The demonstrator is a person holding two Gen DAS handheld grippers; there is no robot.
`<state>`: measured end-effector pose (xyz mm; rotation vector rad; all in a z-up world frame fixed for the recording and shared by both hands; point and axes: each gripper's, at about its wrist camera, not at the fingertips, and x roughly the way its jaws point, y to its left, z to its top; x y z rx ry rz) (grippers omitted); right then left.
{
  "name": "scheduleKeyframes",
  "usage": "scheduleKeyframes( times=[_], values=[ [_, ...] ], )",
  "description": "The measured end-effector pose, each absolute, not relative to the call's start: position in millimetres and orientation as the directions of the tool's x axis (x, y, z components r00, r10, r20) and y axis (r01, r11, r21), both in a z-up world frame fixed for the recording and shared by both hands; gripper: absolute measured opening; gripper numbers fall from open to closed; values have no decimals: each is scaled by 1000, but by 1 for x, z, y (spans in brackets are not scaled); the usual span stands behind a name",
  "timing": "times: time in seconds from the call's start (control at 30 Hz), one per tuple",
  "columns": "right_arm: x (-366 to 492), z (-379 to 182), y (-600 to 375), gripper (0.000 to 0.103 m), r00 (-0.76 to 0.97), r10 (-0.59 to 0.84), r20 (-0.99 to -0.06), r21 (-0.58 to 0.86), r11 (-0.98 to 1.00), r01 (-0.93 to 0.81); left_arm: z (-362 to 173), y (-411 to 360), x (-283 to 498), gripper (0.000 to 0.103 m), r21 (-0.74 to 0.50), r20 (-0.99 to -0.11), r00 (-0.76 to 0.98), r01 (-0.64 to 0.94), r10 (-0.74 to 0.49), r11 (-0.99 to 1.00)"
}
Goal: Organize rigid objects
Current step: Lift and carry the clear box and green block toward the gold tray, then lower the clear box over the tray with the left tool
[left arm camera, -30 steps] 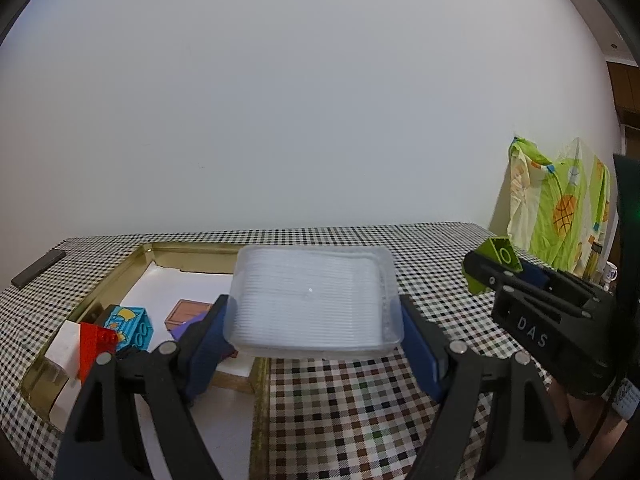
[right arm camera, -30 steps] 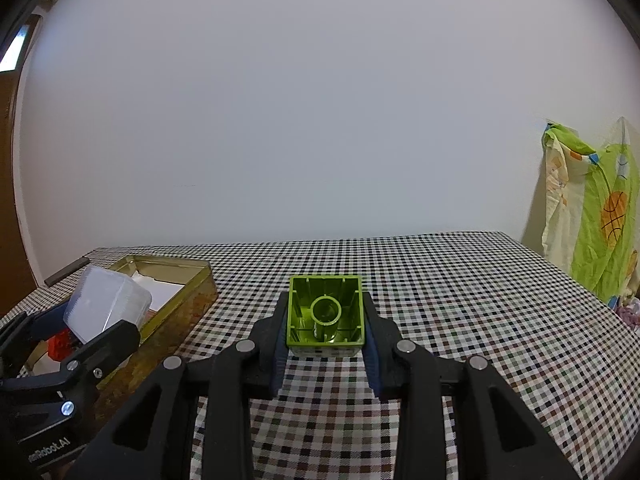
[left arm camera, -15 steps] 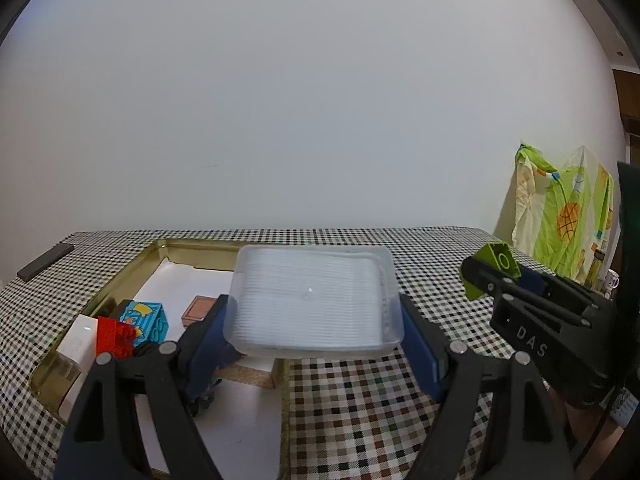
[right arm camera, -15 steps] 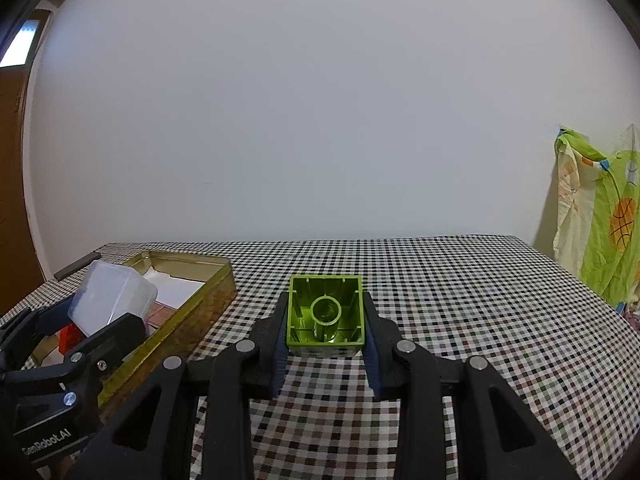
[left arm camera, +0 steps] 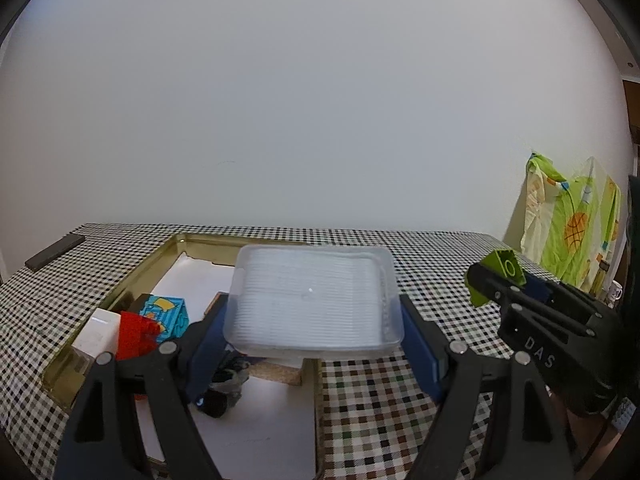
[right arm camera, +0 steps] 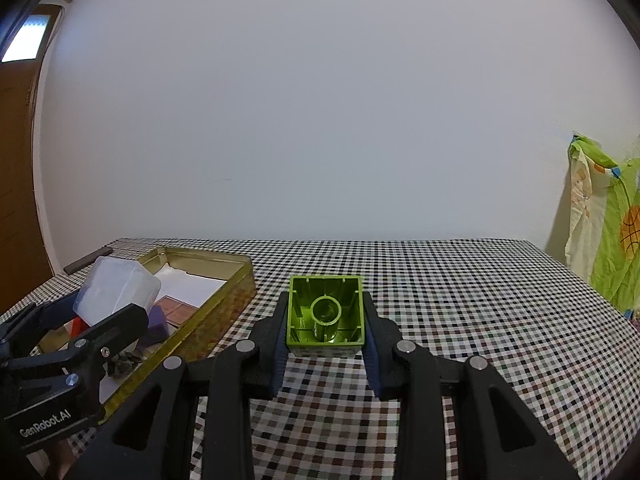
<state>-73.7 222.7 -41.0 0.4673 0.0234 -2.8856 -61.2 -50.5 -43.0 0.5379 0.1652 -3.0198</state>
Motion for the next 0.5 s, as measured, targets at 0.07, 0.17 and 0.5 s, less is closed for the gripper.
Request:
scheduleKeyframes(
  times=[0.07,0.17,0.5],
  values=[
    [-73,-41,221,34,-924,-216,-314,18,-975,222,-43,-52,-61,80,-95,-346,-937,90,-52,-991],
    [-73,-42,215,34,-921,-227,-317,17,-972,234,-43,-54,-61,80,-99,-346,-936,95,-55,-991],
    [-70,-41,205,34,-917,-253,-309,11,-965,263,-44,-66,-57,80,-109,-346,-936,117,-73,-987]
  ],
)
